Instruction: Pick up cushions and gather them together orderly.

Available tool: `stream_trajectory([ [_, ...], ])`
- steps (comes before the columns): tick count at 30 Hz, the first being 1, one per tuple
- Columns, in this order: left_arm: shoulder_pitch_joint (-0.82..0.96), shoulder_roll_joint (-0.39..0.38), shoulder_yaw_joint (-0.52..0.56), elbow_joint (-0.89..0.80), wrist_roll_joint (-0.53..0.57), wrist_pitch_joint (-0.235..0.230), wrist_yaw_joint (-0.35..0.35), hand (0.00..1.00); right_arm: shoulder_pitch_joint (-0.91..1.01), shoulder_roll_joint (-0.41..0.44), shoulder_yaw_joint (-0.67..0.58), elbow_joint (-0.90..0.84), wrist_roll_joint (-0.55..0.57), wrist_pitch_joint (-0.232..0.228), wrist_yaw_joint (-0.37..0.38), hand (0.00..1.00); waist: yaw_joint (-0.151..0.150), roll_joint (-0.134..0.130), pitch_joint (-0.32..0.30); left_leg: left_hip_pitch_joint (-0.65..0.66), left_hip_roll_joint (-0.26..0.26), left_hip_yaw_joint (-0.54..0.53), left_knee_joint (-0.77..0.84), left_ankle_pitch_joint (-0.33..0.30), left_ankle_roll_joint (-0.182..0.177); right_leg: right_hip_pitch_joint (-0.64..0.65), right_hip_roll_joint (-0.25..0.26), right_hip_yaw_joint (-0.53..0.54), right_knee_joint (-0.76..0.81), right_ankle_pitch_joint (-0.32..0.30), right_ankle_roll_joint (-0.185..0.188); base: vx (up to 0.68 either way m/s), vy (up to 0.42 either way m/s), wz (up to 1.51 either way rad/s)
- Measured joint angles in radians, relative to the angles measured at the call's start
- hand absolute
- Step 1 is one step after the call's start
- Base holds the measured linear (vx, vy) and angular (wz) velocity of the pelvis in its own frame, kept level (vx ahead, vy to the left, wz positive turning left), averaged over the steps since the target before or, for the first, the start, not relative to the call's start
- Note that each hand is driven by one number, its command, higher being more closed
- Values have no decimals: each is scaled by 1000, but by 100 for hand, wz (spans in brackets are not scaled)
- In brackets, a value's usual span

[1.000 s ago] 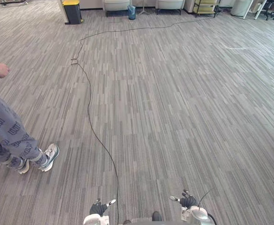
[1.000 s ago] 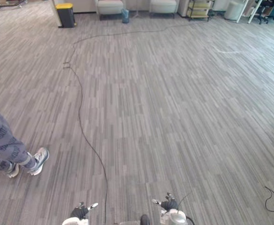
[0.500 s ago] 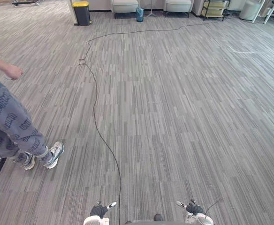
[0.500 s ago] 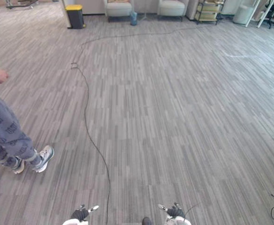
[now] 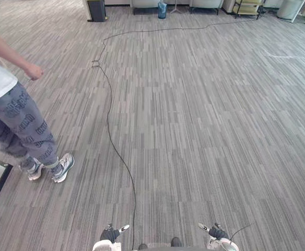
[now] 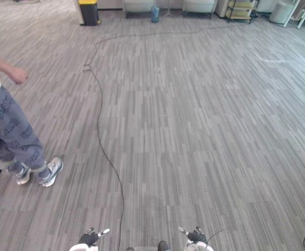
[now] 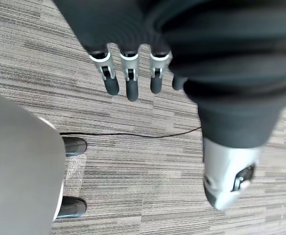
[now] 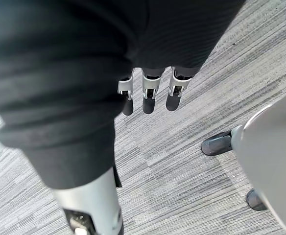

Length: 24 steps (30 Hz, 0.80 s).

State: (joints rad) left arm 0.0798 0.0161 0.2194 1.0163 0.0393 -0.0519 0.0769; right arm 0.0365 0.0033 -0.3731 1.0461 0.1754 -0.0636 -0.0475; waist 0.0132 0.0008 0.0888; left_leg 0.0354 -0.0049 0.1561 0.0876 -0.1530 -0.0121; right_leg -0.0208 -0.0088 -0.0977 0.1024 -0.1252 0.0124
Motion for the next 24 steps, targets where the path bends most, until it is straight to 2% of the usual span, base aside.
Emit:
stream_trajectory([
  [1,0,4,2,-20,0,0,0,0,2,9,0,-8,1,-1,0,0,2,-10,9,-49,3,9,116,-26,-14,-9,-10,-3,32,-24,-5,24,-96,16],
  [2,-15,1,29,-44,0,0,-1,0,1,9,2,-10,1,-4,1,0,3,-22,21,-147,19,46,325,-41,-5,-18,-24,-6,66,-54,-11,4,-85,15],
  [3,-17,-2,36,-49,0,-1,-1,0,1,13,4,-10,1,-5,1,0,4,-22,24,-179,29,55,396,-41,-5,-16,-26,-7,74,-61,-14,22,-74,6],
  [4,-17,-5,40,-58,-1,-2,0,0,-1,9,7,-12,2,-5,-1,0,12,-18,36,-261,69,76,580,-32,-13,-3,-22,-7,88,-84,-32,66,9,-3],
  [5,-18,-4,41,-66,-3,-1,0,0,-1,-2,32,-12,2,-6,-2,0,16,-10,37,-297,108,106,659,-53,-1,15,-21,-6,90,-98,-38,66,9,-5],
  [7,-20,-10,36,-71,-5,-3,0,0,0,-4,38,-12,2,-6,-3,0,18,-9,37,-320,148,141,638,-80,-4,32,-33,7,91,-116,-32,150,62,-12],
  [9,-20,-12,37,-75,-6,-7,0,0,-3,-4,43,-12,2,-5,-3,0,22,-8,37,-334,162,160,535,-81,-10,43,-51,25,84,-130,-23,228,136,-23],
  [10,-20,-16,37,-81,-6,-9,2,0,-11,-3,43,-12,2,-5,-3,0,28,-6,35,-346,164,167,413,-60,-21,47,-66,44,75,-141,-8,278,222,-29],
  [12,-19,-25,37,-82,-6,-9,7,0,-18,-3,43,-18,1,-5,-3,0,39,6,29,-350,164,165,269,-2,-26,57,-79,63,56,-156,17,327,302,-37],
  [13,-17,-27,38,-81,-6,-9,8,0,-16,-3,44,-20,-1,-4,-4,0,47,6,22,-346,159,166,257,61,-21,60,-89,81,51,-172,35,308,302,-30],
  [15,-9,-14,41,-81,-6,-10,9,0,-16,17,44,-21,-2,-4,-2,0,52,-20,-14,-348,126,223,290,-13,2,52,-134,128,80,-180,26,471,320,-33],
  [17,-11,-13,38,-75,-4,-9,8,0,-7,46,45,-49,-12,-4,2,0,53,-28,-14,-284,98,252,315,-77,30,27,-160,173,243,-141,99,617,360,-36],
  [18,-11,-13,28,-69,-4,-8,7,0,-5,53,48,-52,-18,-5,7,0,52,-27,-12,-213,83,271,287,-99,37,-43,-165,196,473,-102,150,479,286,-31],
  [19,-11,-12,19,-68,-4,-8,7,0,-3,54,54,-53,-19,-5,7,0,51,-27,-10,-182,77,275,274,-108,41,-79,-165,204,575,-68,167,450,245,-17],
  [20,-16,-8,-8,-64,-4,-8,6,0,8,55,80,-83,-19,-7,9,0,43,-33,2,-96,61,276,246,-133,43,-173,-161,214,826,7,191,347,158,-2],
  [21,-20,-8,-13,-62,-4,-7,6,0,10,55,84,-92,-19,-8,9,0,41,-28,7,-73,59,274,236,-141,41,-194,-161,207,885,12,182,423,149,-2],
  [22,-32,-15,-18,-58,-4,-6,6,0,9,54,85,-99,-19,-11,9,0,40,-28,10,-3,54,275,202,-163,37,-269,-159,168,1003,3,148,510,110,-11],
  [23,-35,-22,-17,-53,-4,-5,6,0,9,53,84,-119,-19,-12,9,0,37,-29,12,69,53,278,150,-174,27,-346,-146,113,1050,-32,94,505,93,-13],
  [24,-36,-24,-17,-50,-4,-5,6,0,9,53,84,-125,-19,-16,9,0,33,-28,12,95,53,278,127,-176,25,-377,-141,89,1043,-43,85,529,61,1],
])
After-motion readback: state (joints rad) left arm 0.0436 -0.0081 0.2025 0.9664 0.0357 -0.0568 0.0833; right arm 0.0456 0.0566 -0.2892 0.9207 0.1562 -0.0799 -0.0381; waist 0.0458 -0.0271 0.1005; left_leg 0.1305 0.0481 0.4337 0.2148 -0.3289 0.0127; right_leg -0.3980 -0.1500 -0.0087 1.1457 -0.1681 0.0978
